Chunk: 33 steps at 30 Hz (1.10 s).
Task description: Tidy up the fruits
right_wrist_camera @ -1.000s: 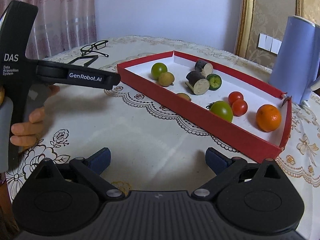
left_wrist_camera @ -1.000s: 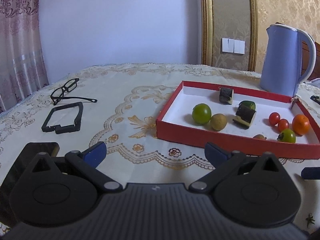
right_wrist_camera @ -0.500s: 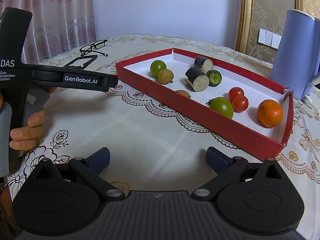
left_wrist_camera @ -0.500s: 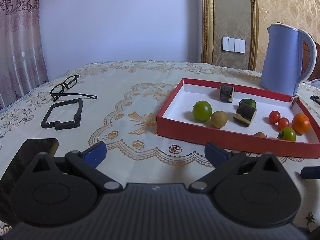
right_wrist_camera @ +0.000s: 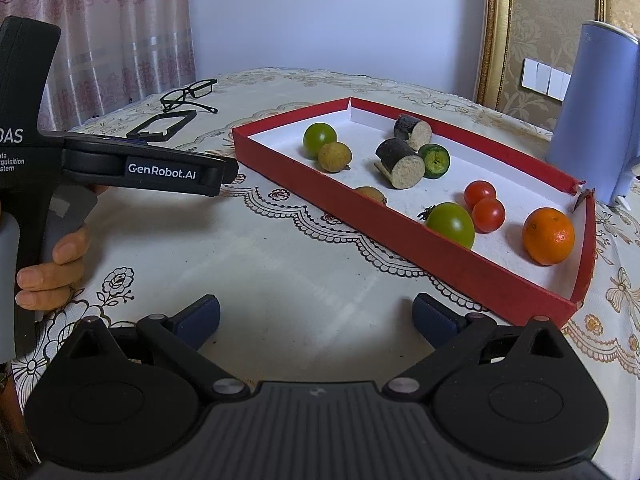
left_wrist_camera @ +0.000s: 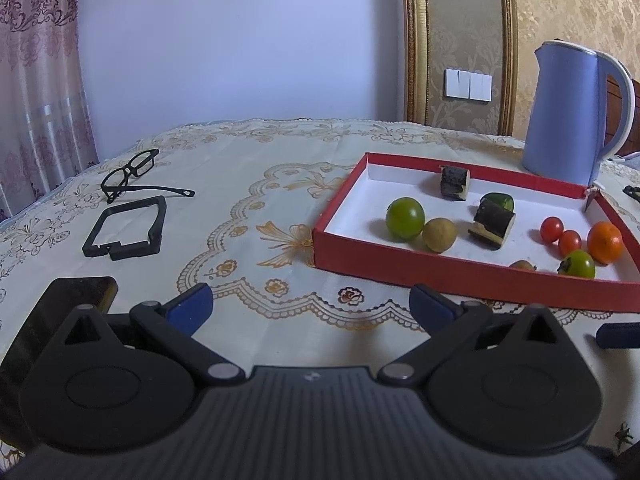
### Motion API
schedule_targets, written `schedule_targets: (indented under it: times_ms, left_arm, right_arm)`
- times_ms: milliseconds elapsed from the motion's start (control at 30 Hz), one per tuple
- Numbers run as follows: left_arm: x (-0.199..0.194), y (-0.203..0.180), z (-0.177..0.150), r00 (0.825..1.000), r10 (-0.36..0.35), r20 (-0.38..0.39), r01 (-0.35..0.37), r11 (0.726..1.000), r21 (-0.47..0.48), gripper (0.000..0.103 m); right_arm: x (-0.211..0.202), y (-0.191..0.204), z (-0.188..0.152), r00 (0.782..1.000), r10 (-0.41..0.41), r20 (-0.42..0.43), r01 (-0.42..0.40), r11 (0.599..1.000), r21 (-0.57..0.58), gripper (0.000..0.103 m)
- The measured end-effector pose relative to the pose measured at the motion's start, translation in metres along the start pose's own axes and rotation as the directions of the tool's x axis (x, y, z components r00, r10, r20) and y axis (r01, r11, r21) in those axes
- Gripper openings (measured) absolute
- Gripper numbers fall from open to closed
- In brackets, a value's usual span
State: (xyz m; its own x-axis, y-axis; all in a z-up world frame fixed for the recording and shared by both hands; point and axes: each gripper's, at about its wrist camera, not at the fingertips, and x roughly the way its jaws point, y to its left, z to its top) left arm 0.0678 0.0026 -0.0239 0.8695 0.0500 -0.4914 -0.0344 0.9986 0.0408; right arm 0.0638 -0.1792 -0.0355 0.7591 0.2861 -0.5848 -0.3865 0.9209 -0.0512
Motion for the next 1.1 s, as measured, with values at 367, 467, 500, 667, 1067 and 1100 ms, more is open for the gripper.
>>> schedule_targets:
  times_ms: [367,467,500,667,1067,1100]
  left_arm:
    - [-0.0014,-0.0052,-0.0014,1.000,-0.006,0.006,0.006,1.000,0.029,0.103]
    - [-0.0012,-0.0047,-0.0014,1.000,-0.004,0.005,0.004,1.000,0.026,0.103]
    - [-0.0009,-0.0042,-0.0015,1.000,-0.004,0.004,0.004,1.000,0.024,0.103]
    - [-0.0006,-0.0028,-0.0017,1.000,-0.001,0.001,0.001,1.000,0.017,0.103]
    - [-0.0028,-0.0004,-0.0022,1.000,0.000,0.006,-0.001,1.000,0.010,0.103]
    - [-0.0028,-0.0008,-0.0022,1.000,0.001,0.007,-0.001,1.000,0.012,0.103]
  right_arm:
    - [0.0000,0.0001,-0.0001,1.000,0.000,0.000,0.000,1.000,0.000,0.103]
    - [0.0000,0.0001,-0.0002,1.000,0.000,0.000,0.000,1.000,0.000,0.103]
    - [0.0001,0.0003,-0.0001,1.000,0.000,0.000,0.000,1.000,0.000,0.103]
    - [0.0002,0.0002,-0.0002,1.000,-0.001,0.000,0.001,1.000,0.000,0.103]
    - [0.0006,0.0003,-0.0002,1.000,-0.001,0.000,0.001,1.000,0.000,0.103]
    - [0.0007,0.0003,-0.0002,1.000,-0.001,0.000,0.001,1.000,0.000,0.103]
